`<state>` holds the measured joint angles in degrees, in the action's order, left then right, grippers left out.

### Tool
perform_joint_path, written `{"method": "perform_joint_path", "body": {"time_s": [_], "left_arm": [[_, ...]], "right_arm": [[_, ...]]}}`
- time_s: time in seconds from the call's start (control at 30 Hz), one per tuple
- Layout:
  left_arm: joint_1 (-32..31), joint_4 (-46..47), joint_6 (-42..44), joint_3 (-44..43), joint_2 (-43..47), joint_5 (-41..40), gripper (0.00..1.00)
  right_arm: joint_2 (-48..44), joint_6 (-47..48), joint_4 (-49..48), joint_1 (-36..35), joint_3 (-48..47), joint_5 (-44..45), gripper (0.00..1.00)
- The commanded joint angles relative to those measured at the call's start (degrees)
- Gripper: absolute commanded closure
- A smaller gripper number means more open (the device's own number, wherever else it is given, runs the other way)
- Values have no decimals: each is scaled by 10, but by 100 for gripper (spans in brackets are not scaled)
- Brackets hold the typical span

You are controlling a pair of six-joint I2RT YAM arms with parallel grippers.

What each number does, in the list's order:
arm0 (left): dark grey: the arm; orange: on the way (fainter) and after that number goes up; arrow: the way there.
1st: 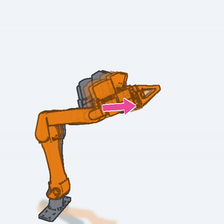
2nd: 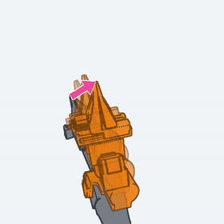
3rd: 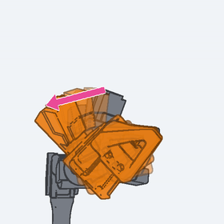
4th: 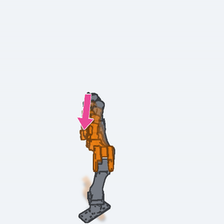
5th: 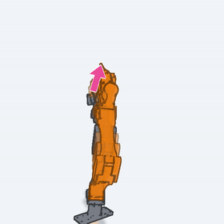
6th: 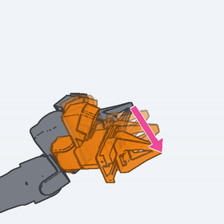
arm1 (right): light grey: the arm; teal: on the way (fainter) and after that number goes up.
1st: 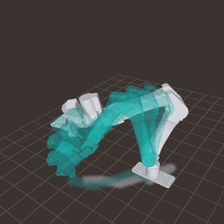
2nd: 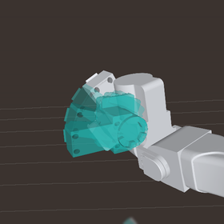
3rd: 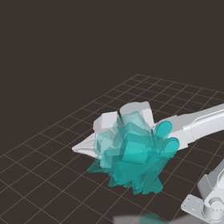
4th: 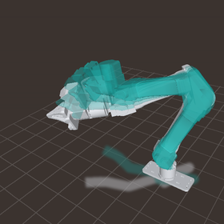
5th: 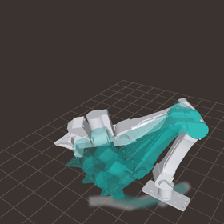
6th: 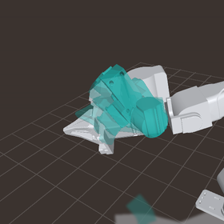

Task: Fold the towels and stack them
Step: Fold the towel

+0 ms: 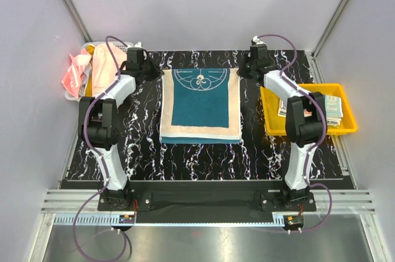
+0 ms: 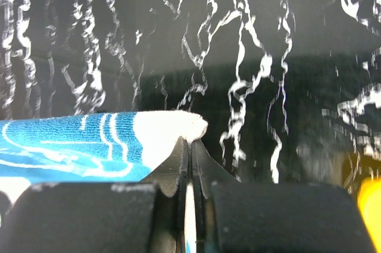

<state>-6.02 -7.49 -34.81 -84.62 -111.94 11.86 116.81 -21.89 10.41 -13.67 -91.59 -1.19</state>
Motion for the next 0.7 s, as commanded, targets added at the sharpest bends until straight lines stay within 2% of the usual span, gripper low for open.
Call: {"method": "perform_joint_path", "body": {"time_s": [0.0, 0.3, 0.67], "left_arm": [[-2, 43, -15, 66, 72, -6, 100], [-27, 54, -26, 231, 182, -44, 100], [-74, 61, -33, 365, 276, -100, 100]], "right_arm": [[-70, -22, -43, 5, 61, -10, 100], [-204, -64, -69, -16, 268, -2, 100], [-284, -93, -80, -44, 385, -14, 100]]}}
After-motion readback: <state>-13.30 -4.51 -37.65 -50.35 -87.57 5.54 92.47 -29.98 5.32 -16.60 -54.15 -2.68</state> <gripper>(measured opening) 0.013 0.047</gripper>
